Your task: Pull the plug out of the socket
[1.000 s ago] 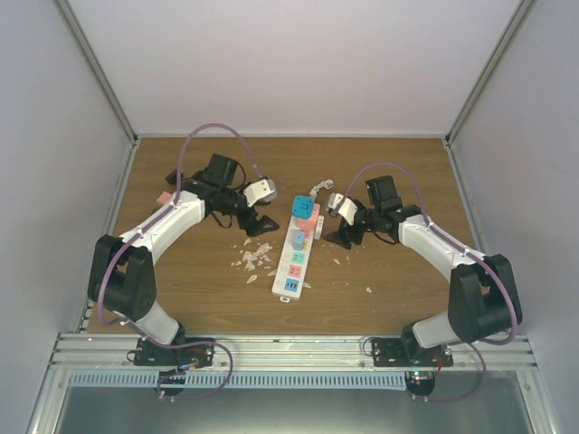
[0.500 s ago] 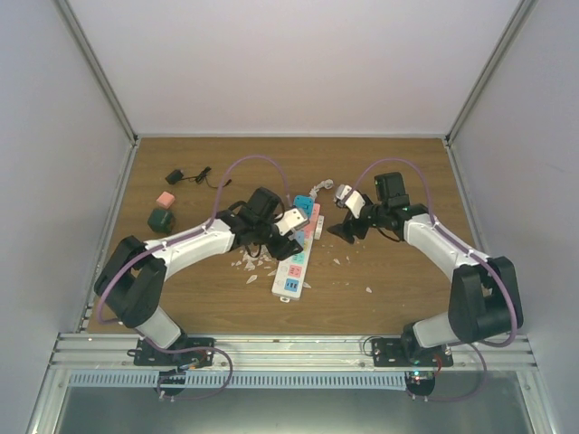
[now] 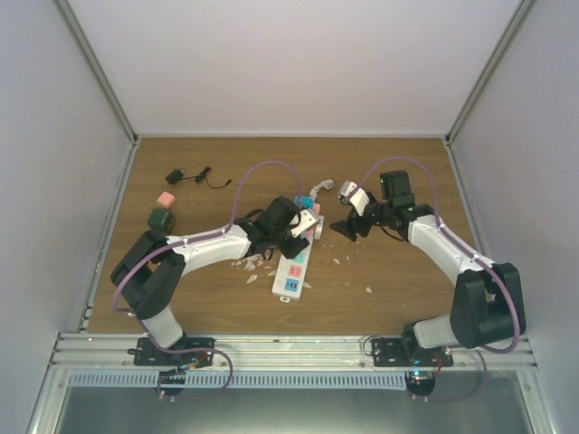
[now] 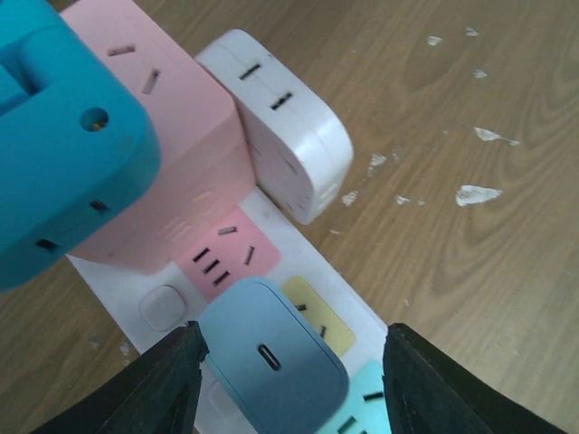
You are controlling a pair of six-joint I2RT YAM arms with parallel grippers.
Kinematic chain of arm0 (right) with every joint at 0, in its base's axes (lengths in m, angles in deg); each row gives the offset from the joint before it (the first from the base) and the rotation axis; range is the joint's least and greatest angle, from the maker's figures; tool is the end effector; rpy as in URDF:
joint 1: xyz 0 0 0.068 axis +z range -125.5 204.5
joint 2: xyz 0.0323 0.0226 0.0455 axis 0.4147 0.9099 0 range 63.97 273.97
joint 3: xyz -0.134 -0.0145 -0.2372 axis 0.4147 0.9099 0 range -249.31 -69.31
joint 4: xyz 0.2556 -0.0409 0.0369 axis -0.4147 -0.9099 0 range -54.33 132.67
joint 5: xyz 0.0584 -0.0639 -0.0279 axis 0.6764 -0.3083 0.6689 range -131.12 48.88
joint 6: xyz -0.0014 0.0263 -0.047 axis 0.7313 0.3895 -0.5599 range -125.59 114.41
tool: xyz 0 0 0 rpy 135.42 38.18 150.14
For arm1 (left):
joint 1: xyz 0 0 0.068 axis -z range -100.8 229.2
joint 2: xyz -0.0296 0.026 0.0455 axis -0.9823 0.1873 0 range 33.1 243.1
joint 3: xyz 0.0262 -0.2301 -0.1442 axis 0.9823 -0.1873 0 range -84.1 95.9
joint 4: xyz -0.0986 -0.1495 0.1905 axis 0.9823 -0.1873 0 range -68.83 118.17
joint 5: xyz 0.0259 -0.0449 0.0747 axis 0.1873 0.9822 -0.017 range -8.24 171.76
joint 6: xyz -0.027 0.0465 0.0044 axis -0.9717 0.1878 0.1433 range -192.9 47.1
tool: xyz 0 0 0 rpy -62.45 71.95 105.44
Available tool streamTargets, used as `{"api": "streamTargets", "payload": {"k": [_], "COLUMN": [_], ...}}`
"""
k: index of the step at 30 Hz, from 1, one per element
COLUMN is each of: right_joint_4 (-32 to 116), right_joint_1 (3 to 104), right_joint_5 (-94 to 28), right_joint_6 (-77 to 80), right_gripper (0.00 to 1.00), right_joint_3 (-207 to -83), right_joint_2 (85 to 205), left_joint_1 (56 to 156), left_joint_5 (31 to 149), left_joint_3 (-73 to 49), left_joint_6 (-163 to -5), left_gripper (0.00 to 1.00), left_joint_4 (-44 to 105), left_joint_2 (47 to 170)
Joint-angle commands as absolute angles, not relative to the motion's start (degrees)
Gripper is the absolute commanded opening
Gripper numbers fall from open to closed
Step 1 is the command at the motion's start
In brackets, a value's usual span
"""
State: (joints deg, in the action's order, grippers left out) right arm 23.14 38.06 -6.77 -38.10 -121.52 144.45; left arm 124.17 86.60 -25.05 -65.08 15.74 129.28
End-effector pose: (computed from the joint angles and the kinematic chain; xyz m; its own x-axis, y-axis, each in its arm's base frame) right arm 0.2773 0.0875 0.2341 -0.3053 -0.5300 -0.7911 -0.8610 0.5085 -0.0084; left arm 0.2462 -0.2500 0.1925 -0.4325 0.6235 -0.6513 0.8093 0.5869 0.0246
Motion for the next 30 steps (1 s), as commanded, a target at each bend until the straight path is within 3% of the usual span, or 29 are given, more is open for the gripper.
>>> {"api": "streamTargets", "payload": {"k": [1, 11, 18, 21, 26, 30], "right_joint_4": [23.9, 23.6, 23.0, 22.2, 20.5, 19.0], "right_joint_1": [37.2, 36.9, 36.5, 36.0, 35.3, 35.1], "right_joint_5": [-4.8, -4.7, -4.9, -5.0, -4.5, -3.8], "right_joint_6": [-36.8, -37.1, -37.5, -38.2, -39.6, -40.6], "right_gripper": [0.90, 0.90, 0.90, 0.90, 0.90, 0.90], "right_joint_3": [-122.8, -122.7, -122.4, -122.3, -122.1, -122.4], "right_joint_2": [143.5, 143.2, 142.7, 142.4, 141.8, 141.8], "left_joint_1": [124.6, 124.6, 124.3, 123.3, 121.6, 120.9], "left_joint_5": [80.6, 78.0, 82.8, 86.3, 91.6, 94.5], "left_joint_3": [-23.5, -22.5, -23.4, -24.4, -27.8, -29.4], "left_joint_6": [-67.4, -68.0, -64.9, -62.8, -57.6, -52.5], "left_gripper": [0.54, 0.56, 0.38, 0.36, 0.21, 0.17], "left_joint_4": [18.9, 19.2, 19.1, 18.7, 19.1, 18.6], "left_joint_2": [132.4, 134.0, 134.1, 133.3, 130.7, 128.5]}}
